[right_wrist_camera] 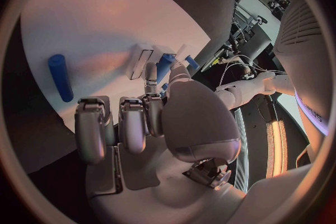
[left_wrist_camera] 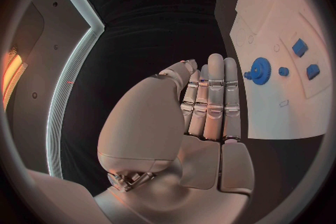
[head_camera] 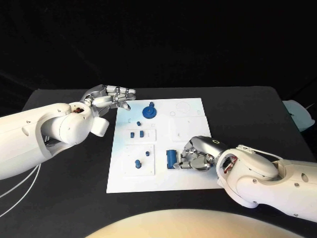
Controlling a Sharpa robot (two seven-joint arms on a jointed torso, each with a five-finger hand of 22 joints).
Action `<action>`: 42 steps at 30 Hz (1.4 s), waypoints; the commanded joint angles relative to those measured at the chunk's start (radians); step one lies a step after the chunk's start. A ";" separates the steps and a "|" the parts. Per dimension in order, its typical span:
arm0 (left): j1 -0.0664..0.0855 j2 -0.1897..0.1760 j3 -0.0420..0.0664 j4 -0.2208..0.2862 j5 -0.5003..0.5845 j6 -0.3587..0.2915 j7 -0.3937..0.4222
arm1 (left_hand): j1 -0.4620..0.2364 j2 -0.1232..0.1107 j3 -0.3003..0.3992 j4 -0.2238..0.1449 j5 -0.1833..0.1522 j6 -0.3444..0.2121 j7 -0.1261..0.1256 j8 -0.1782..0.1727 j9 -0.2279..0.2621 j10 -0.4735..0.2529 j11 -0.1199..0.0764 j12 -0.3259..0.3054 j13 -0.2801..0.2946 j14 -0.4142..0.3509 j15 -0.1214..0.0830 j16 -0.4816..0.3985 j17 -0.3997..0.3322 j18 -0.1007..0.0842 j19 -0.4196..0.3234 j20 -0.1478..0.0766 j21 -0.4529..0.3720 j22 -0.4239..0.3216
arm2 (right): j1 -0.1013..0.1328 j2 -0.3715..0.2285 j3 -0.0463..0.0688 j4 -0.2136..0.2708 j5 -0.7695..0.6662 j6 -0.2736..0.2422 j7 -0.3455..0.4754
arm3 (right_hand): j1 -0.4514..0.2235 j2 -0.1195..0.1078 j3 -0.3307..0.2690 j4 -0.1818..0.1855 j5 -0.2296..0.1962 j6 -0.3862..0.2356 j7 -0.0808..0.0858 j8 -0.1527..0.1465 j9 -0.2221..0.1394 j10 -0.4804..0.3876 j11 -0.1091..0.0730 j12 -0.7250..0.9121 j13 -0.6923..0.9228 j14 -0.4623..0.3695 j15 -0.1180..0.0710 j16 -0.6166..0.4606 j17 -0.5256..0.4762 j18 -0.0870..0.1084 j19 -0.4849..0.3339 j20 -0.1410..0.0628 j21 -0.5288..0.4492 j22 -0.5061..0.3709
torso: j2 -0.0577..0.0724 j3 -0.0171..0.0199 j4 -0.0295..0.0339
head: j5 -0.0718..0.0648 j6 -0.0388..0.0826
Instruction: Assemble the parts on the task board
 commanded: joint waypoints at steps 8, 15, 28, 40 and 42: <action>0.000 0.000 0.000 0.001 -0.001 0.016 0.005 | 0.002 0.007 0.004 0.000 0.001 -0.008 0.001 0.006 -0.001 -0.008 0.001 0.006 0.002 0.002 0.005 -0.003 -0.001 0.005 0.003 0.001 -0.006 -0.001 | -0.001 0.018 0.000 -0.017 -0.020 -0.010 -0.016 | 0.020 0.016 0.008 -0.005 0.016 0.004 -0.004 0.005 0.003 0.039 -0.004 0.004 0.144 0.088 -0.004 0.004 0.182 -0.010 0.083 -0.003 0.003 0.248 | -0.001 -0.0001 -0.0003 | 0.001 0.000; 0.000 -0.001 0.000 0.001 -0.001 0.016 0.005 | 0.002 0.007 0.004 0.000 0.001 -0.008 0.001 0.006 -0.001 -0.008 0.001 0.006 0.002 0.002 0.005 -0.003 -0.001 0.005 0.003 0.001 -0.006 -0.001 | -0.001 0.001 0.000 0.000 -0.024 -0.020 -0.008 | 0.040 0.012 0.011 -0.017 0.019 0.002 -0.005 0.005 0.005 0.038 -0.005 0.002 0.144 0.087 -0.005 0.003 0.180 -0.010 0.081 -0.004 -0.001 0.247 | 0.000 0.0001 -0.0011 | 0.000 0.002; 0.000 -0.003 0.000 0.002 -0.001 0.015 0.007 | 0.002 0.007 0.004 0.000 0.001 -0.008 0.001 0.007 -0.001 -0.008 0.001 0.006 0.002 0.002 0.005 -0.003 -0.002 0.005 0.003 0.001 -0.006 -0.001 | 0.023 -0.161 0.003 0.068 -0.032 -0.137 0.048 | 0.077 -0.015 0.008 -0.029 0.023 -0.068 0.030 -0.046 -0.014 0.003 0.023 -0.071 0.102 0.078 0.015 -0.019 0.140 0.001 0.060 0.009 -0.050 0.233 | -0.003 -0.0019 -0.0028 | -0.026 0.015; 0.000 -0.001 -0.001 -0.001 -0.001 0.016 0.009 | 0.001 0.006 0.004 0.000 0.000 -0.008 0.001 0.007 -0.001 -0.009 0.001 0.007 0.002 0.002 0.005 -0.003 -0.002 0.005 0.004 0.001 -0.006 -0.001 | 0.034 -0.265 0.001 0.057 -0.138 -0.054 0.012 | 0.073 -0.022 0.002 -0.024 0.012 -0.065 0.034 -0.053 -0.017 -0.001 0.027 -0.080 0.097 0.079 0.021 -0.018 0.142 0.000 0.062 0.015 -0.045 0.234 | 0.000 0.0000 -0.0031 | -0.055 0.016; 0.000 0.000 -0.002 -0.001 -0.001 0.016 0.009 | 0.001 0.006 0.004 0.000 0.000 -0.008 0.001 0.007 -0.001 -0.009 0.001 0.007 0.002 0.002 0.005 -0.003 -0.002 0.005 0.004 0.001 -0.006 -0.001 | 0.032 -0.267 0.000 0.054 -0.147 -0.042 0.005 | 0.072 -0.022 0.002 -0.022 0.011 -0.062 0.034 -0.053 -0.017 0.000 0.027 -0.079 0.098 0.079 0.021 -0.018 0.143 -0.001 0.062 0.015 -0.045 0.234 | 0.000 0.0000 -0.0025 | -0.056 0.016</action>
